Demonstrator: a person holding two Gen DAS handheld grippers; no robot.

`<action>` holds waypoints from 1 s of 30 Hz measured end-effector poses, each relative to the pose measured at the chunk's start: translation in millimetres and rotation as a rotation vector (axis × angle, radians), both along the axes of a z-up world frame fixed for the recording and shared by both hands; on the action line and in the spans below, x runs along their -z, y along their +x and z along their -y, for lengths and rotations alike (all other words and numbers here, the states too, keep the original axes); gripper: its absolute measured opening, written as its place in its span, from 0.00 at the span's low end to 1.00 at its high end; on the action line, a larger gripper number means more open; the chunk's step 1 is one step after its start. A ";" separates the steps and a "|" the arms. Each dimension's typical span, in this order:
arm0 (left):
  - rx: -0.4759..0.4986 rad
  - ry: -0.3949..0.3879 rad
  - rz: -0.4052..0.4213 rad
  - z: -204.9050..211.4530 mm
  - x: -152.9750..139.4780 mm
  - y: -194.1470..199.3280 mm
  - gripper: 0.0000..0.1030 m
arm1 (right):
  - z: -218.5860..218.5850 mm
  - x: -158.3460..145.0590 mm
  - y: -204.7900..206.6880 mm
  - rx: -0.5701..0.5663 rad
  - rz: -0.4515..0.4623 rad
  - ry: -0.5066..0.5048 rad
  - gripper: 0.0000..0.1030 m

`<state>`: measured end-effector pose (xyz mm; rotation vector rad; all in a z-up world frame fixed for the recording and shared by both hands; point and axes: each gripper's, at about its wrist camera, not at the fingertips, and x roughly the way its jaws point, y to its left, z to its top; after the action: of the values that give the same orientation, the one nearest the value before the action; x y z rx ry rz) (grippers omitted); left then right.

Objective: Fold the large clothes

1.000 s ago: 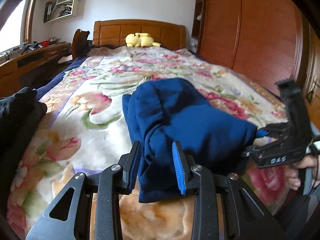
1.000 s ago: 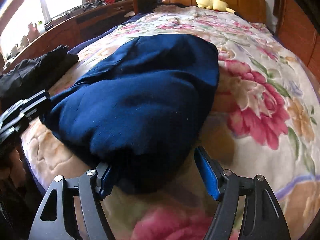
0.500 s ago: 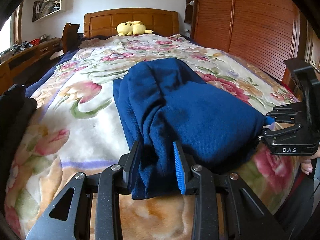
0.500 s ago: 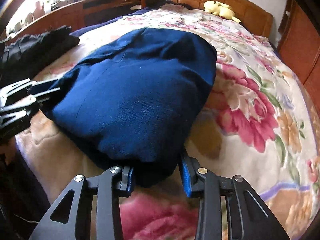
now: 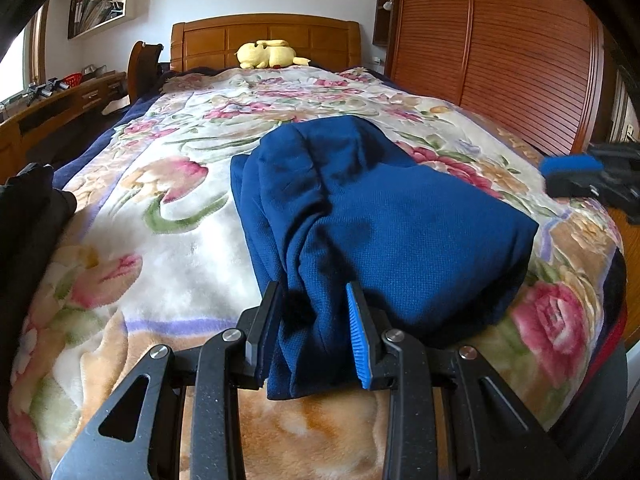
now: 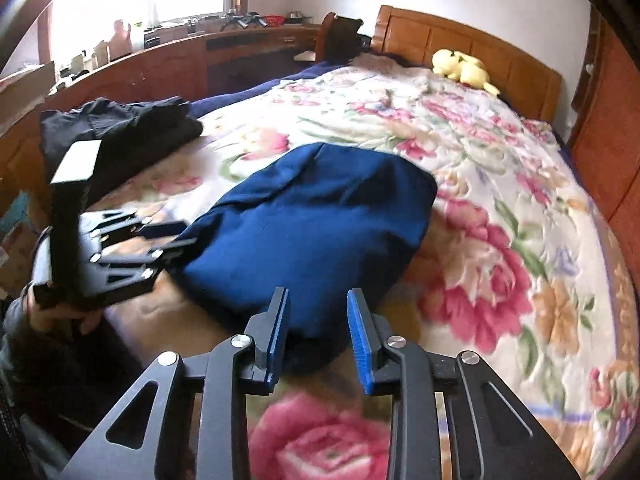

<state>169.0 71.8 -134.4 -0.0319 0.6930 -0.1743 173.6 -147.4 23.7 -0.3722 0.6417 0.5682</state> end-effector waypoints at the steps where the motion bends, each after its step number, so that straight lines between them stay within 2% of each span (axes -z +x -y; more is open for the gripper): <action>1: 0.001 0.000 0.000 -0.1 0.0 0.0 0.32 | -2.9 1.9 3.2 0.002 -0.007 0.004 0.29; 6: -0.009 0.013 -0.008 0.0 1.6 1.0 0.32 | -13.7 38.1 29.8 0.004 -0.110 -0.007 0.28; 9: -0.003 -0.002 -0.018 -2.6 1.7 0.5 0.32 | -11.7 58.1 32.5 0.010 -0.157 0.020 0.27; 13: -0.002 -0.018 -0.008 -9.8 -5.8 -12.6 0.32 | -9.2 57.2 32.8 -0.017 -0.159 0.016 0.28; 17: -0.005 -0.035 -0.015 -17.5 -8.5 -31.3 0.32 | 0.0 40.6 42.1 -0.070 -0.150 0.033 0.28; 19: 0.007 -0.039 -0.030 -19.5 -7.2 -37.8 0.32 | 5.0 32.1 50.3 -0.077 -0.121 0.036 0.33; 21: 0.006 -0.026 -0.050 -20.1 -4.0 -41.7 0.33 | 9.9 27.9 66.5 -0.063 -0.088 0.026 0.42; 22: -0.001 -0.021 -0.059 -20.5 -2.0 -42.1 0.33 | 11.3 28.0 75.9 -0.053 -0.083 0.025 0.49; 24: -0.017 -0.021 -0.084 -22.7 3.6 -39.9 0.34 | 11.8 30.2 101.7 -0.043 -0.094 0.036 0.57; 27: -0.038 -0.033 -0.105 -26.6 9.8 -35.4 0.34 | 11.4 39.1 140.2 -0.012 -0.113 0.037 0.62; 30: -0.046 -0.063 -0.111 -28.6 11.9 -30.4 0.34 | 8.5 50.8 177.1 0.026 -0.118 0.027 0.63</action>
<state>138.6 100.5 -146.3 -0.1191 0.7970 -0.1508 350.7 -155.9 -27.1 -0.3063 0.7508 0.5761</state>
